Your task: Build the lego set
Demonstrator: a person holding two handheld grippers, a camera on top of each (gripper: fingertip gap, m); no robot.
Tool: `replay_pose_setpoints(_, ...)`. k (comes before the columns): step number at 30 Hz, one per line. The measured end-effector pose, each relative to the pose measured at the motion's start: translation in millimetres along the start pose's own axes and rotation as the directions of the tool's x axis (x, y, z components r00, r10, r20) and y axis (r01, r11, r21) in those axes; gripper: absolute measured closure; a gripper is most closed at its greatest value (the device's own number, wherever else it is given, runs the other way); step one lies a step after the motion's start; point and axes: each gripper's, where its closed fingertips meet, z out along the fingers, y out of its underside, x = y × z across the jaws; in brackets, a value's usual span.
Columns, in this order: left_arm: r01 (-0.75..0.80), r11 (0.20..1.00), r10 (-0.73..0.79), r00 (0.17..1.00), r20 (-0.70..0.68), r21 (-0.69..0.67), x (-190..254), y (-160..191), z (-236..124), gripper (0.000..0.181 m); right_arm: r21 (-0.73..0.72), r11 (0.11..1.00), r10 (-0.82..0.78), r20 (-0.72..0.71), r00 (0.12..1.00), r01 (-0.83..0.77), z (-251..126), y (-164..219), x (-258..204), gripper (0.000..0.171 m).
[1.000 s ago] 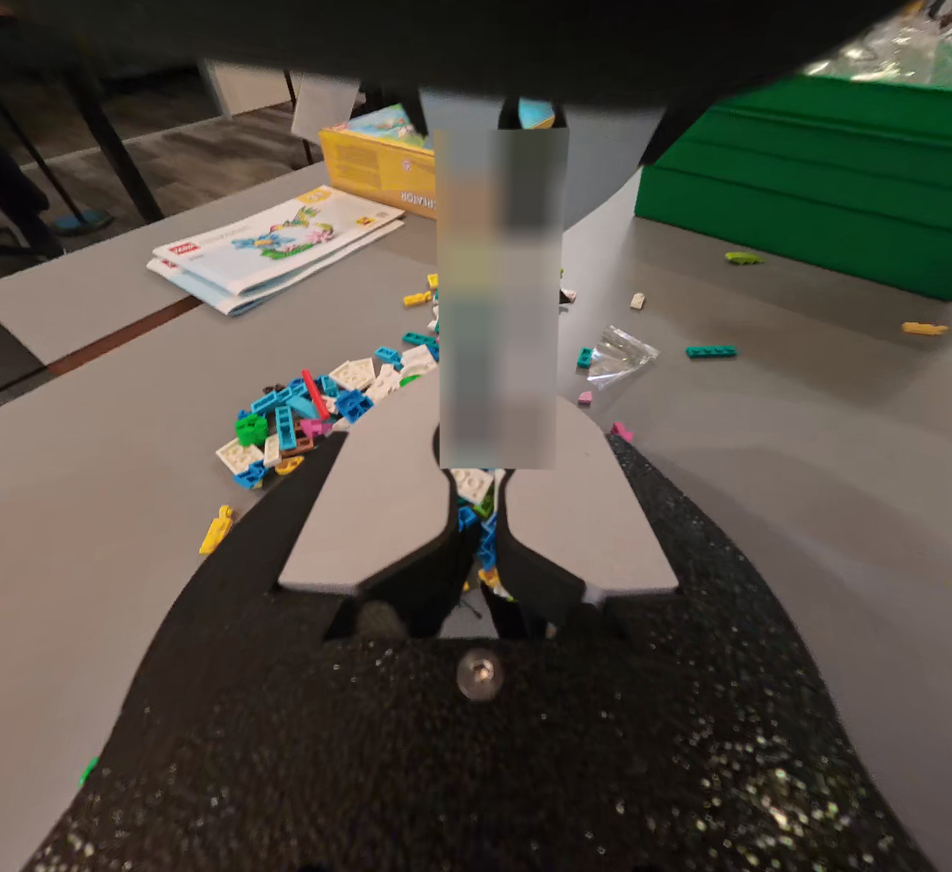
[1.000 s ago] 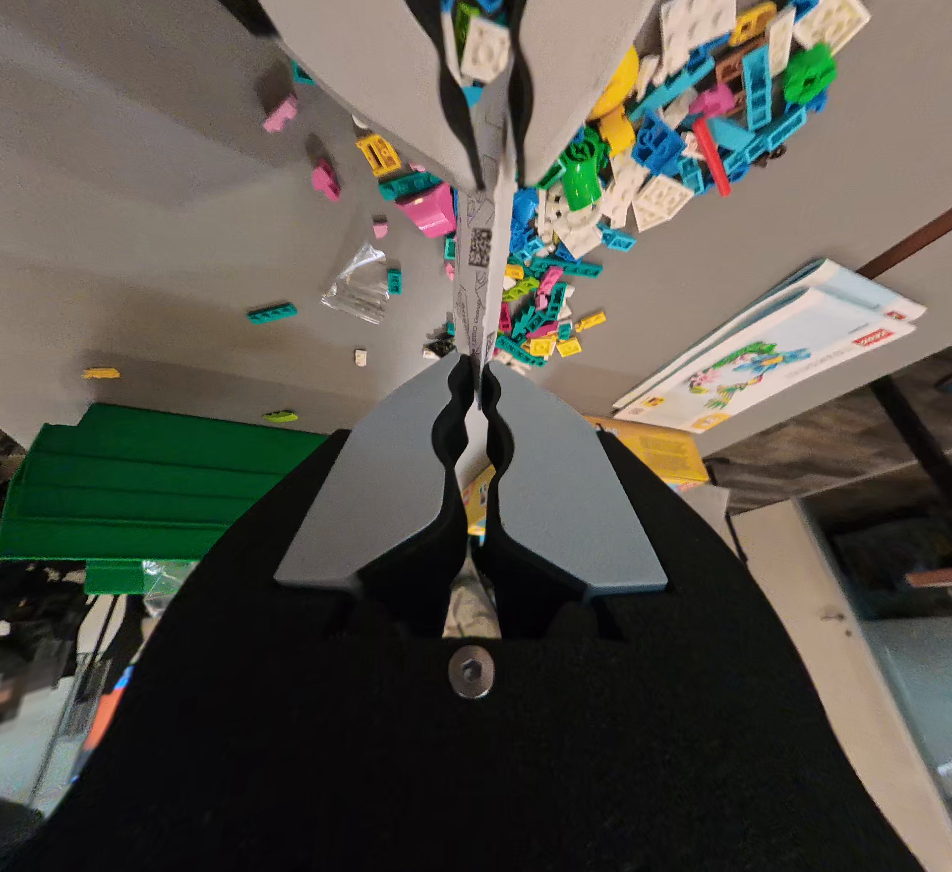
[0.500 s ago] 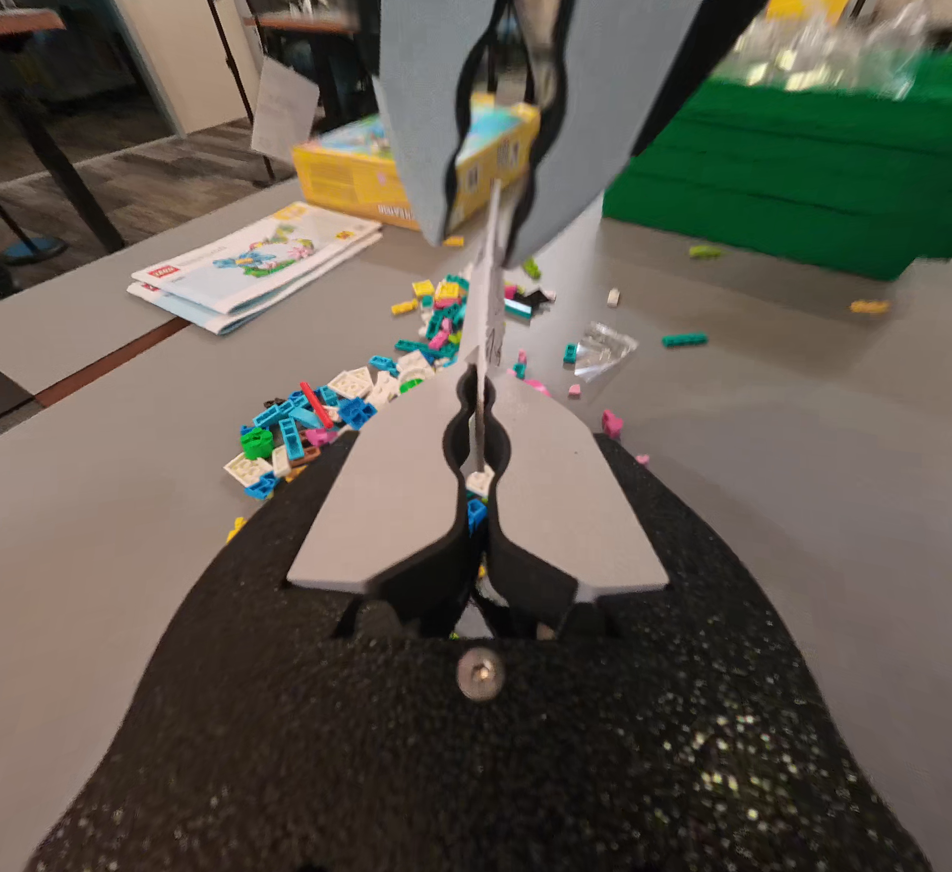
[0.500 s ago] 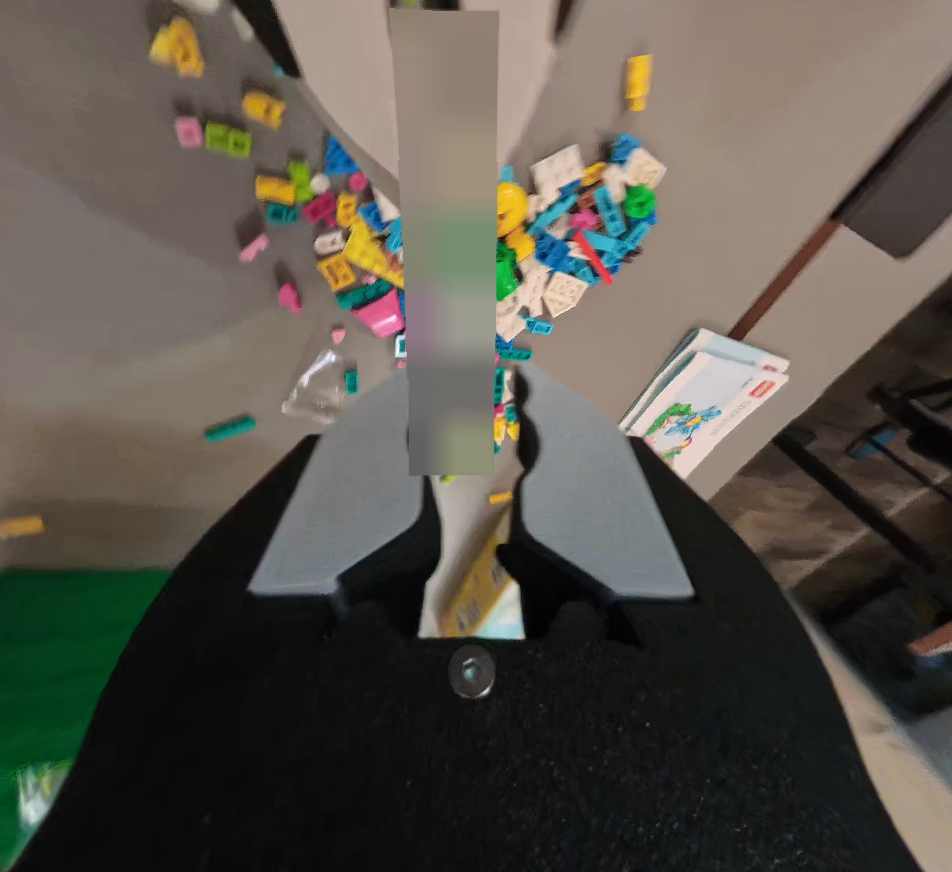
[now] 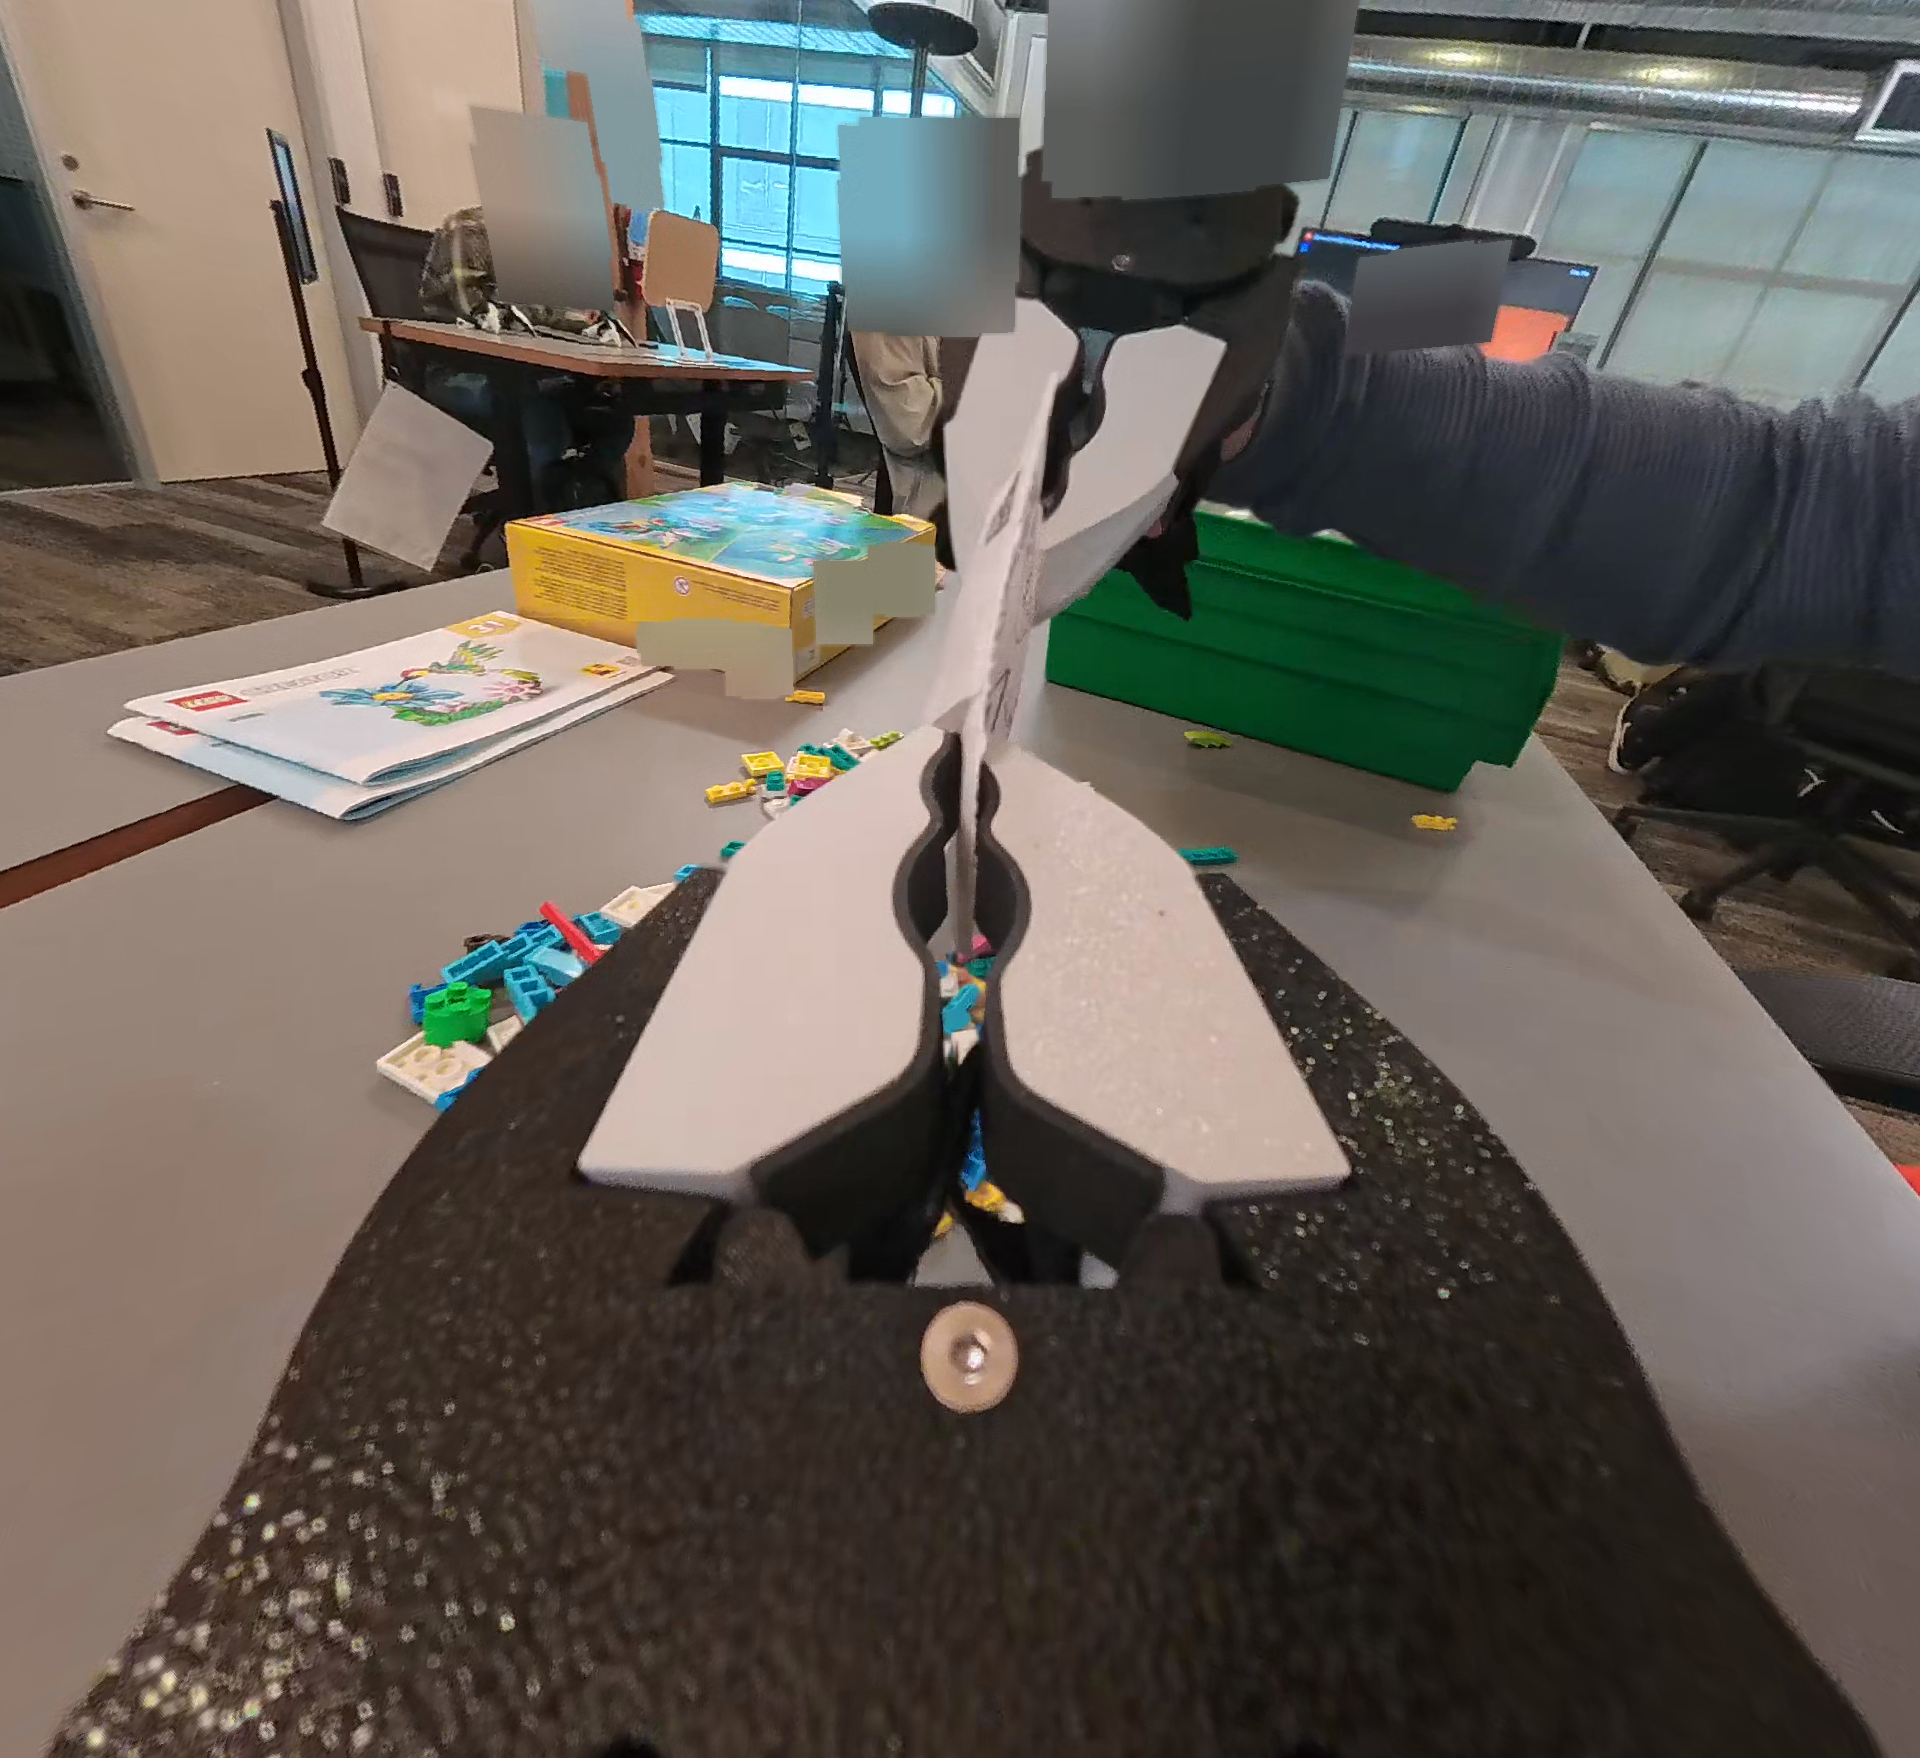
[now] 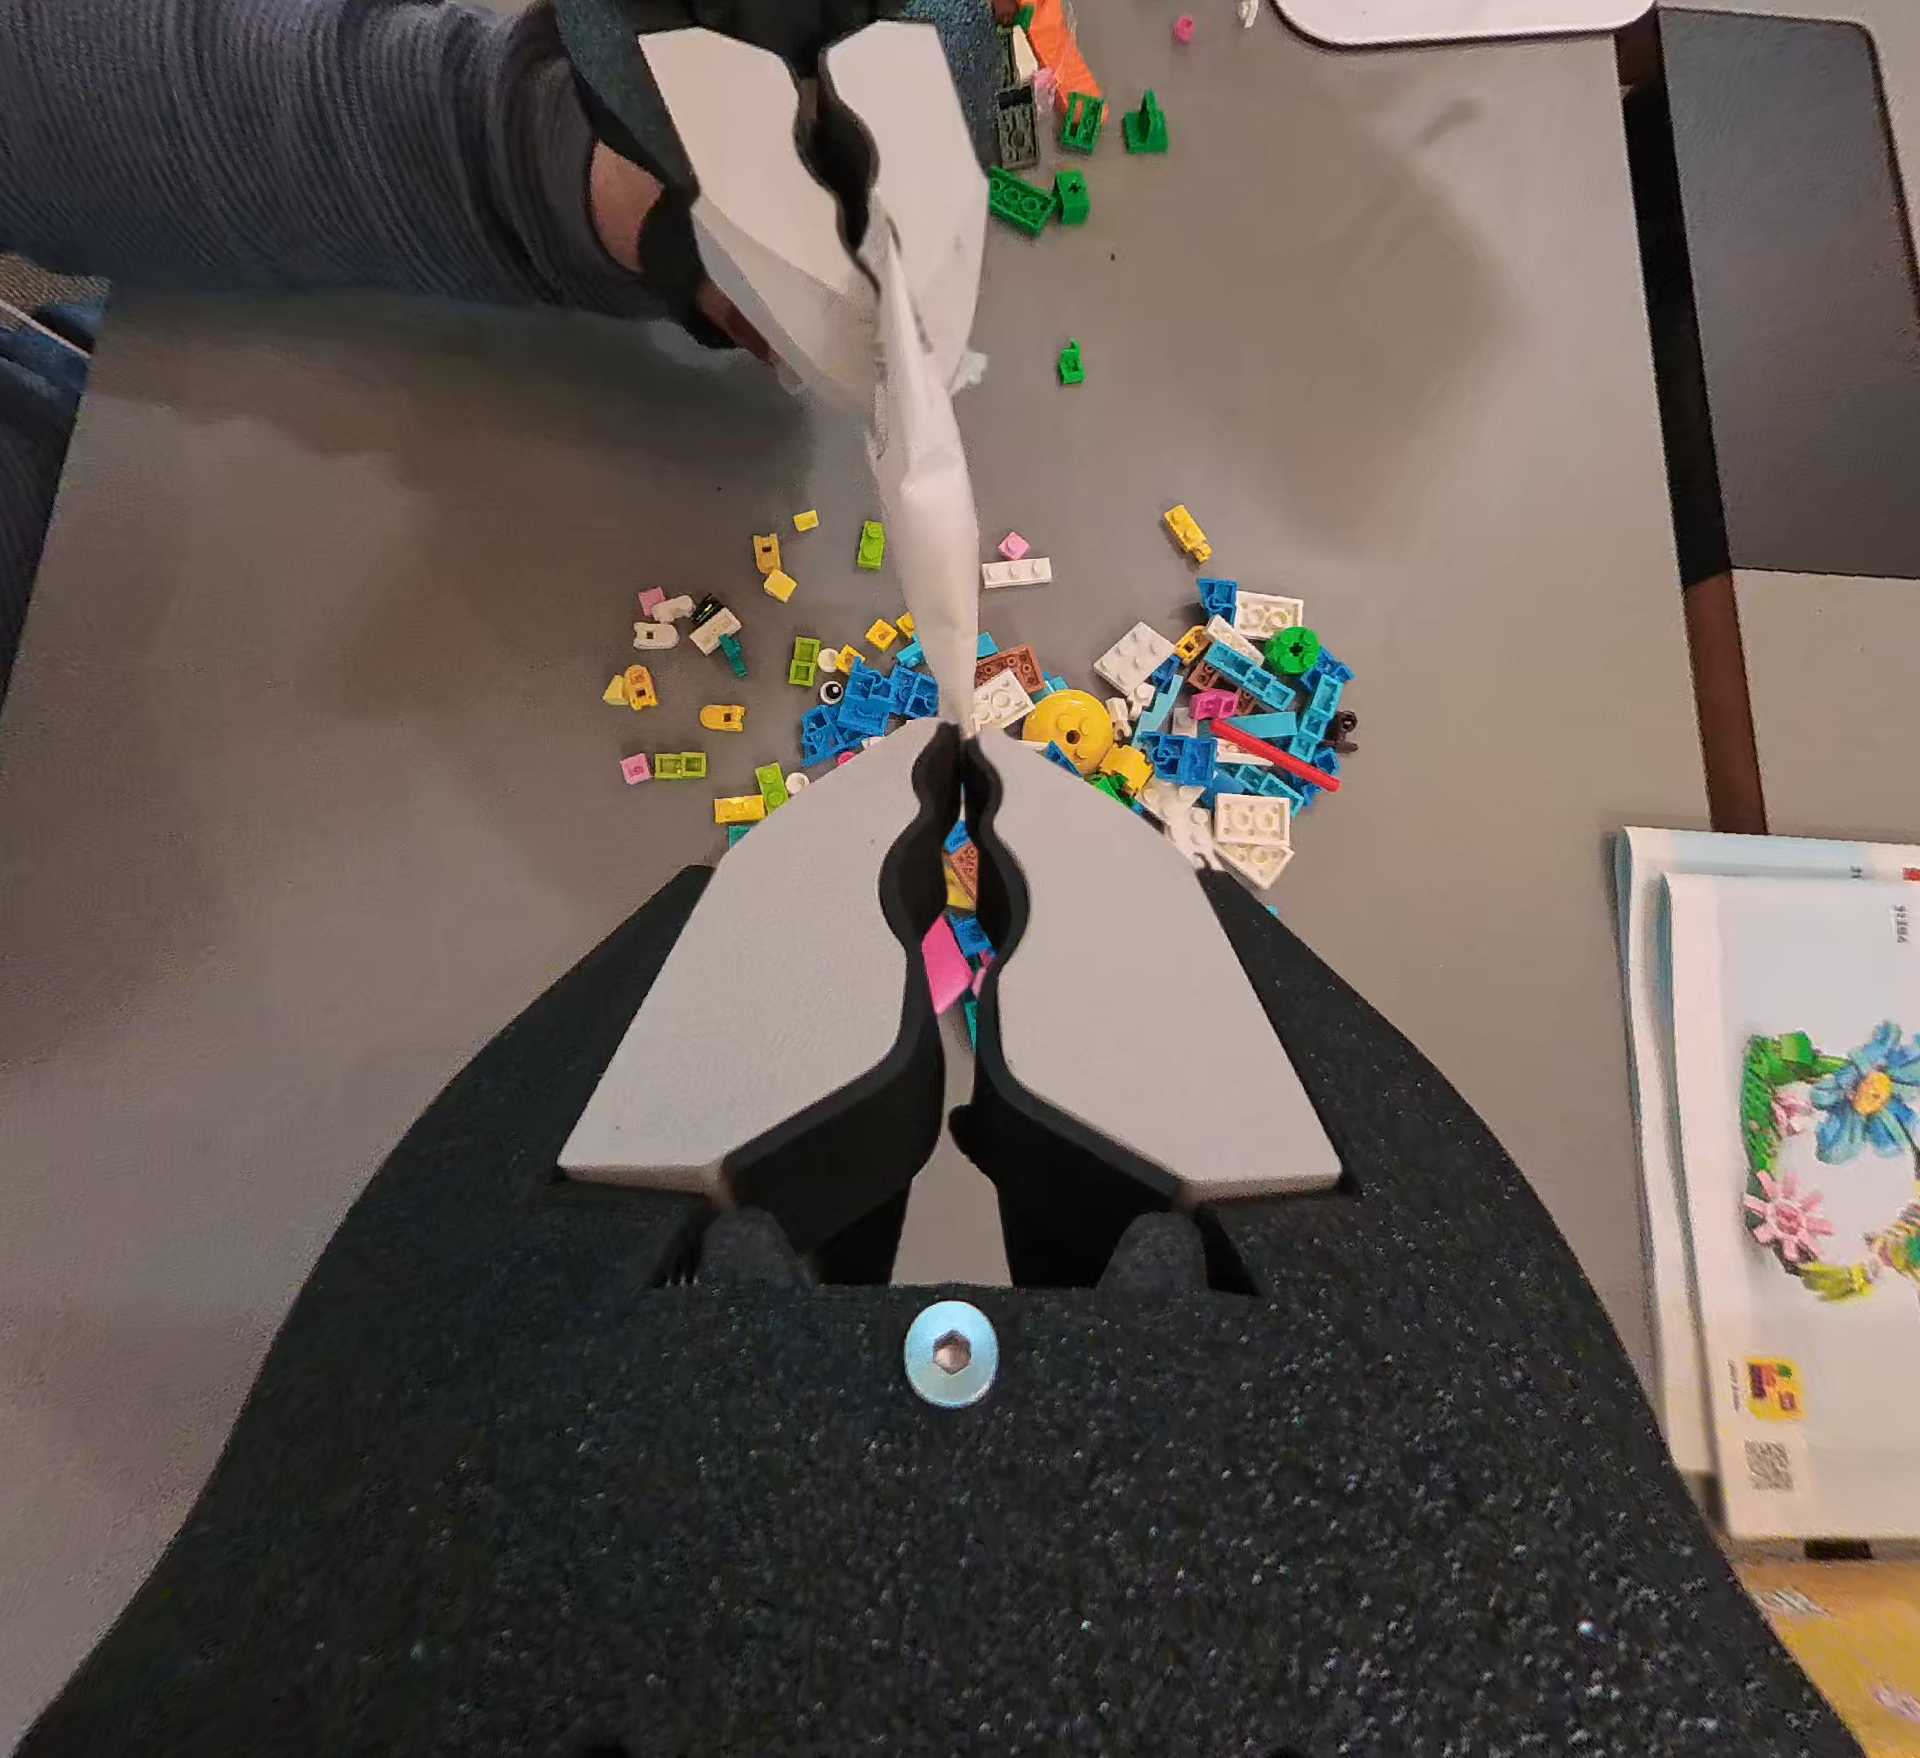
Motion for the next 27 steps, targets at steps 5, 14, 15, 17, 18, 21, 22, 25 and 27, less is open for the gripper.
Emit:
replay_pose_setpoints(5,0.025,0.999,-0.025,0.999,0.022,-0.025,-5.9,8.9,2.4,0.181,-0.008,1.000,-0.010,-0.036,0.999,0.009,10.7,8.9,2.4,0.171)
replay_pose_setpoints(14,0.004,0.989,0.004,0.998,0.056,-0.148,-11.8,32.7,10.4,0.181,-0.035,0.999,0.011,-0.075,0.997,-0.014,16.0,34.1,4.5,0.171)
replay_pose_setpoints(15,0.008,0.990,-0.001,0.999,0.049,-0.140,-9.9,31.5,11.9,0.181,-0.023,0.999,0.024,-0.080,0.996,-0.026,14.7,34.1,6.0,0.171)
replay_pose_setpoints(17,-0.012,0.989,0.017,0.999,0.037,-0.146,-4.9,32.3,17.9,0.181,-0.051,0.999,0.001,-0.111,0.994,-0.007,18.0,37.0,8.5,0.171)
replay_pose_setpoints(18,-0.017,0.988,0.024,0.999,0.045,-0.151,-5.6,32.8,18.3,0.181,-0.061,0.998,-0.007,-0.104,0.995,0.001,21.6,37.9,6.3,0.171)
replay_pose_setpoints(21,0.002,0.988,0.008,0.998,0.063,-0.152,-13.1,32.8,10.0,0.181,-0.006,1.000,0.016,-0.097,0.995,-0.017,17.2,34.6,5.6,0.171)
replay_pose_setpoints(22,0.014,0.992,-0.008,0.999,0.051,-0.126,-10.8,29.3,12.1,0.181,0.016,1.000,0.026,-0.108,0.994,-0.025,14.6,31.5,7.6,0.171)
replay_pose_setpoints(25,-0.006,0.991,0.014,0.998,0.063,-0.133,-9.1,28.1,17.7,0.181,-0.002,1.000,-0.002,-0.107,0.994,0.002,23.5,31.7,3.2,0.171)
replay_pose_setpoints(27,-0.002,0.986,0.016,0.996,0.085,-0.164,-16.1,34.7,10.3,0.181,0.018,1.000,0.007,-0.116,0.993,-0.005,17.4,33.1,3.6,0.171)
